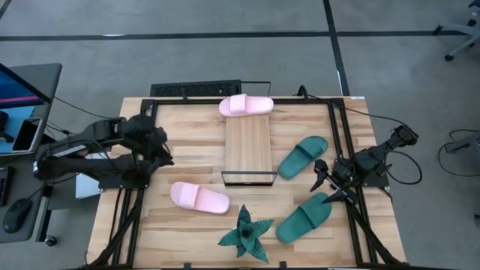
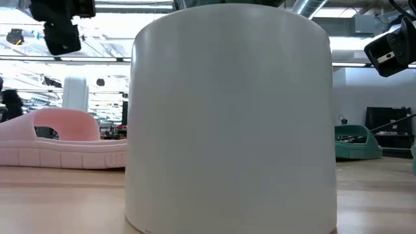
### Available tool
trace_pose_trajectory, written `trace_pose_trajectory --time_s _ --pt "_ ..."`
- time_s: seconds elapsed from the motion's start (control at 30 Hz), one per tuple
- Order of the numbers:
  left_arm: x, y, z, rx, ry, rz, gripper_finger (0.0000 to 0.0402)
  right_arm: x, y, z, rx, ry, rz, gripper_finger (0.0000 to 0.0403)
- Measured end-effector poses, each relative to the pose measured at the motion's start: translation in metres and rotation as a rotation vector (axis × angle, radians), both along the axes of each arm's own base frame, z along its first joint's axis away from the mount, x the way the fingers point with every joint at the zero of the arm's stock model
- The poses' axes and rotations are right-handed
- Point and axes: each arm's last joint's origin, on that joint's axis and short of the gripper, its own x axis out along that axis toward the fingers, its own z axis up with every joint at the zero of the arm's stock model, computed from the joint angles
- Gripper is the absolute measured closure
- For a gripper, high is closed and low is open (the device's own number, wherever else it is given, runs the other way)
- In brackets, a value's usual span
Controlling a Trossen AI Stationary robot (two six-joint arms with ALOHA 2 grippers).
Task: Pick and place slides into the shelf
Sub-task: Put the pink slipper on the shelf
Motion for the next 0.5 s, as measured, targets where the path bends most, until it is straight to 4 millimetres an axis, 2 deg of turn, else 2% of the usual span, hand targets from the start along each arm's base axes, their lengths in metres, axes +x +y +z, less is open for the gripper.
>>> trace_pose_trajectory --time_s 0.23,0.5 --pt "-0.022 -0.007 -0.016 -0.018 -0.043 0.036 0.0283 0.000 0.000 0.000 0.000 0.000 0.000 0.0149" --pt "-0.037 -0.012 -0.036 -0.048 -0.042 0.066 0.0283 0.000 0.000 0.000 0.000 0.000 0.000 0.0149"
